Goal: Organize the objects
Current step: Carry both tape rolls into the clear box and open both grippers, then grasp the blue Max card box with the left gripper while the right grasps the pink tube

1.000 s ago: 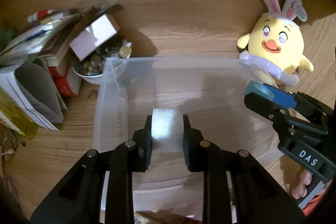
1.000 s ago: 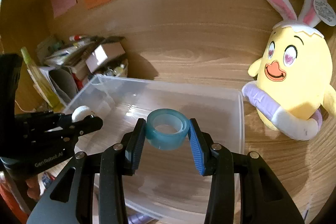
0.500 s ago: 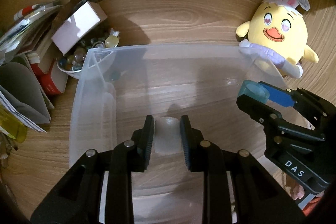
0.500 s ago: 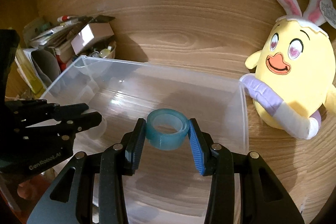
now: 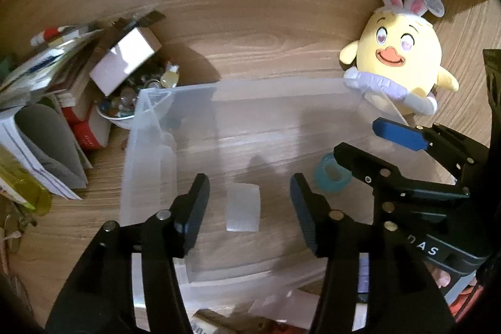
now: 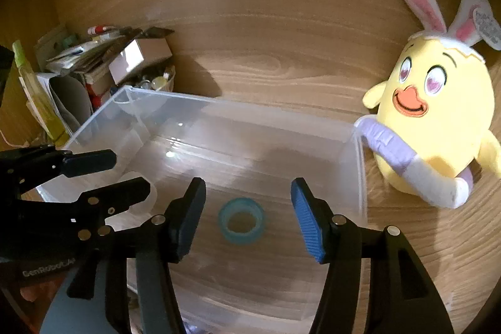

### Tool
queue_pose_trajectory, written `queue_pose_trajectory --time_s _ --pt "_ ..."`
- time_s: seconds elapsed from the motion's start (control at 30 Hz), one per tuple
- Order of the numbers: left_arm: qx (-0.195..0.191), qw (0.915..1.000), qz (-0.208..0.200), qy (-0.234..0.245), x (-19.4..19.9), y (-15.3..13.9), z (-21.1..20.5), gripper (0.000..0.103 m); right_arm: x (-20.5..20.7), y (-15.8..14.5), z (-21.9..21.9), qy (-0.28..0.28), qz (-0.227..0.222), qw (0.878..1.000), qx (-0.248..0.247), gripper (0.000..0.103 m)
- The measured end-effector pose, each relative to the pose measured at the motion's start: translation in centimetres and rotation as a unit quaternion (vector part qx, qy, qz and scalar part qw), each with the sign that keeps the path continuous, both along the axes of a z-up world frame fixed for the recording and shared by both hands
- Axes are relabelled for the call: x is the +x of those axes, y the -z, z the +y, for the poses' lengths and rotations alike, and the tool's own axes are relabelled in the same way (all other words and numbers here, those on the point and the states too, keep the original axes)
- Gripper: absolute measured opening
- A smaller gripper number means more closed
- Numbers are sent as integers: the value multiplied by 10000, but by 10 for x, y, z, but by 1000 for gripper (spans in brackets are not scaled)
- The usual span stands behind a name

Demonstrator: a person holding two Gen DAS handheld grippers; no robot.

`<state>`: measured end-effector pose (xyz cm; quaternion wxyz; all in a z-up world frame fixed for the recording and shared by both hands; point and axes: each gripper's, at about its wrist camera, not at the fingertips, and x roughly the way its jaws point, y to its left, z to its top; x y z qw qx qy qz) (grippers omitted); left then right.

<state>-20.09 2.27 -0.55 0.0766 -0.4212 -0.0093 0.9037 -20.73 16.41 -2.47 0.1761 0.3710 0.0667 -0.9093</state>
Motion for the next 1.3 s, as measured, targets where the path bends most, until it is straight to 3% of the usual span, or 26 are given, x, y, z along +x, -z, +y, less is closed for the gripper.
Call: queue_pose_trajectory --time_s 0.13,0.27,0.4,0.53,0.67,0.93,1.3 --pt "60 9999 98 -65 9 -7 -8 58 5 -8 2 31 87 10000 1 59" --pt "55 9996 253 -143 22 -15 -17 71 11 -18 4 31 173 9998 -58 64" --pt "32 9992 340 -185 34 -21 -24 73 21 -26 7 16 274 9995 -125 73" --pt "-39 9989 431 -182 50 -26 -28 76 33 -29 11 -47 292 9994 -201 74" --pt "-133 9982 531 -227 67 -28 -33 88 46 -33 17 -132 297 9990 -311 74" --pt "-156 9984 466 -263 97 -23 -48 88 82 -37 20 -360 371 9978 -406 76" --pt "-212 9990 103 -368 136 10 -70 88 123 -12 18 -545 104 9975 -442 76"
